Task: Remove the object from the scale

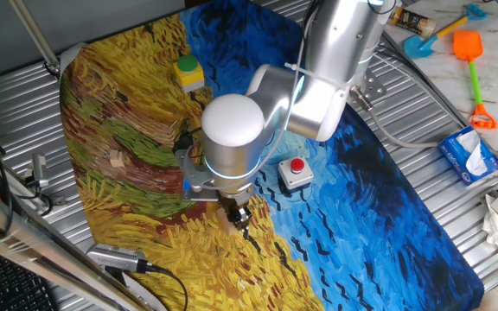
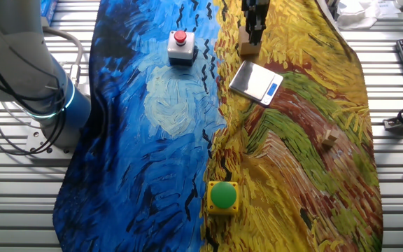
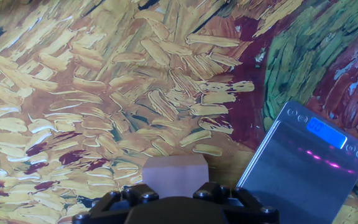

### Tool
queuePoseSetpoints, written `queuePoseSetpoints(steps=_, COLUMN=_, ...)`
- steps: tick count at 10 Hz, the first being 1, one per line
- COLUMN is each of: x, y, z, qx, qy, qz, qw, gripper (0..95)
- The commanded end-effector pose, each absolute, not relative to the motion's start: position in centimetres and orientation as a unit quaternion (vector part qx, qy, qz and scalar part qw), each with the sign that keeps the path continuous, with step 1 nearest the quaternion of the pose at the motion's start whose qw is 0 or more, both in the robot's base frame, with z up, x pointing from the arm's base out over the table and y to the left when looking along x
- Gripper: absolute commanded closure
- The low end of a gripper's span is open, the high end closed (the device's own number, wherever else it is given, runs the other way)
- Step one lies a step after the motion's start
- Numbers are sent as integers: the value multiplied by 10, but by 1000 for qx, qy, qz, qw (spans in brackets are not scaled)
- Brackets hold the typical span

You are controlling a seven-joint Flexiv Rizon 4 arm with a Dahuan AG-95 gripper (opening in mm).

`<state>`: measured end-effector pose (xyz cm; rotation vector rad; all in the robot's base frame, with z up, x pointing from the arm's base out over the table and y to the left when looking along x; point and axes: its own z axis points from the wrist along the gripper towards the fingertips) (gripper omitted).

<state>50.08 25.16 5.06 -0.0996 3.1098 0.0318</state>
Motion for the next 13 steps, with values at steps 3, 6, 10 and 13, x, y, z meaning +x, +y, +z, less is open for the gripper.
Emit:
queuePoseSetpoints(steps=3, x=501, y=252, z=50, qx=-39, qy=999, qz=11, qw=14, gripper=570)
queuePoseSetpoints(steps=6, x=501, y=252, z=49, qx=-40, qy=999, qz=12, qw=13, gripper=380)
queuePoseSetpoints(steps=10, x=500, y=252, z=49, qx=-44, qy=999, qz=13, qw=13, gripper=190)
queuePoseSetpoints(steps=13, x=504, y=249, z=68, qx=-50, qy=999, qz=12, qw=13, gripper=190)
